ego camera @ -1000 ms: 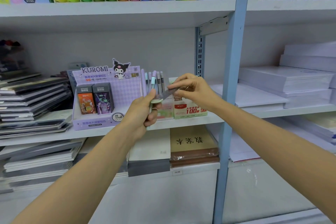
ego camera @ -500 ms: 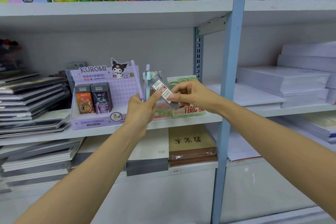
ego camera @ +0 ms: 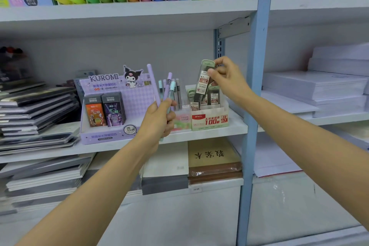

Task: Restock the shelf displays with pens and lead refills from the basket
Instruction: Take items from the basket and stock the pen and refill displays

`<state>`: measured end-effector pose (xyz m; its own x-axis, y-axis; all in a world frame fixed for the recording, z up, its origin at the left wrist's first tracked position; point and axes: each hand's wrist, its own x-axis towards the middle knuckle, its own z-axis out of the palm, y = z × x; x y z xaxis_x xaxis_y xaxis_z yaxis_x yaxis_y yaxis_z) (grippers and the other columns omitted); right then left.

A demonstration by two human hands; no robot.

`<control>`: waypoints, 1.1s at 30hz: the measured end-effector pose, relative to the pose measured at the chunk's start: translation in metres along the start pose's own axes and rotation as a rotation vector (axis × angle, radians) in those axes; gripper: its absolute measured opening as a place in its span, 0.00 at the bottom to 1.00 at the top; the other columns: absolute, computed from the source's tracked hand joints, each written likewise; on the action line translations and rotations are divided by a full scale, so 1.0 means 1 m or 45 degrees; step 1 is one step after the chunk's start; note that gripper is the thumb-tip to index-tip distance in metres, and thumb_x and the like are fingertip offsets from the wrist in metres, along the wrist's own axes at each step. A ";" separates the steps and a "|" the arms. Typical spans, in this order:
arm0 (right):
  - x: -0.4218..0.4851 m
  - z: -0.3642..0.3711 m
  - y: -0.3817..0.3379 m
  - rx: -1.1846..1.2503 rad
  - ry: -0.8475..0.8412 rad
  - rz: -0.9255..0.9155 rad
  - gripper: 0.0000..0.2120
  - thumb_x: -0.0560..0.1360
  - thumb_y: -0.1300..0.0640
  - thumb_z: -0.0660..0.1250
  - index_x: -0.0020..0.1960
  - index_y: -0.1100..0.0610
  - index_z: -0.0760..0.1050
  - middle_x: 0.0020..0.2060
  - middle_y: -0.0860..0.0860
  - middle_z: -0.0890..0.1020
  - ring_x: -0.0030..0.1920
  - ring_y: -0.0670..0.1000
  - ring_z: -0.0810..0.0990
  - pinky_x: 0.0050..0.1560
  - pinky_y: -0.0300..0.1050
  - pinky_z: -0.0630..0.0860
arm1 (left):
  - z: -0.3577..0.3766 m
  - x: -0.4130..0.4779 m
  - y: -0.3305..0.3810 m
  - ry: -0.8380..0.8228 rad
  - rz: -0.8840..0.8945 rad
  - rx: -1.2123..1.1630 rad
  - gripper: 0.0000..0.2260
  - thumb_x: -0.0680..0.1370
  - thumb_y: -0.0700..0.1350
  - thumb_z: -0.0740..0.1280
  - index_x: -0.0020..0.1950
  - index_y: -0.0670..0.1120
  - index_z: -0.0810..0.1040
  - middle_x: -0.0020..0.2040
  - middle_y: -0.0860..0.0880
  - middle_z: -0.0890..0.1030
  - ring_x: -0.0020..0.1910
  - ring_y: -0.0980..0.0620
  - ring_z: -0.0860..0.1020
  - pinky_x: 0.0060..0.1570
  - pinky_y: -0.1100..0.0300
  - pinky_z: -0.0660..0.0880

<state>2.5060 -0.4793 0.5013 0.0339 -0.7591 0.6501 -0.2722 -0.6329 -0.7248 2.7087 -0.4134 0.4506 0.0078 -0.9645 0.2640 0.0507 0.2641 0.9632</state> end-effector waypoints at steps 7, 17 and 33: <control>0.003 0.017 0.019 -0.172 -0.094 -0.031 0.04 0.79 0.61 0.63 0.51 0.54 0.69 0.50 0.57 0.83 0.48 0.53 0.84 0.49 0.48 0.82 | -0.011 -0.003 -0.009 -0.061 0.023 0.026 0.10 0.83 0.48 0.58 0.49 0.45 0.76 0.30 0.52 0.71 0.23 0.56 0.64 0.20 0.66 0.60; -0.005 0.029 0.046 -0.487 -0.190 0.019 0.12 0.76 0.59 0.70 0.54 0.49 0.71 0.42 0.48 0.82 0.41 0.48 0.82 0.50 0.51 0.81 | -0.010 -0.007 -0.013 -0.047 0.072 0.106 0.12 0.83 0.48 0.58 0.50 0.45 0.78 0.30 0.50 0.74 0.28 0.55 0.72 0.28 0.64 0.72; -0.018 0.078 -0.025 0.415 -0.350 0.097 0.10 0.79 0.57 0.65 0.54 0.64 0.78 0.41 0.55 0.80 0.38 0.47 0.76 0.37 0.37 0.73 | -0.038 -0.021 -0.009 -0.197 0.068 0.075 0.12 0.82 0.49 0.60 0.54 0.43 0.79 0.30 0.54 0.70 0.25 0.57 0.62 0.23 0.67 0.60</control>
<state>2.5874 -0.4618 0.4894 0.2922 -0.7899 0.5391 0.0325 -0.5552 -0.8311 2.7465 -0.3955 0.4346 -0.1449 -0.9378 0.3155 -0.0042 0.3194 0.9476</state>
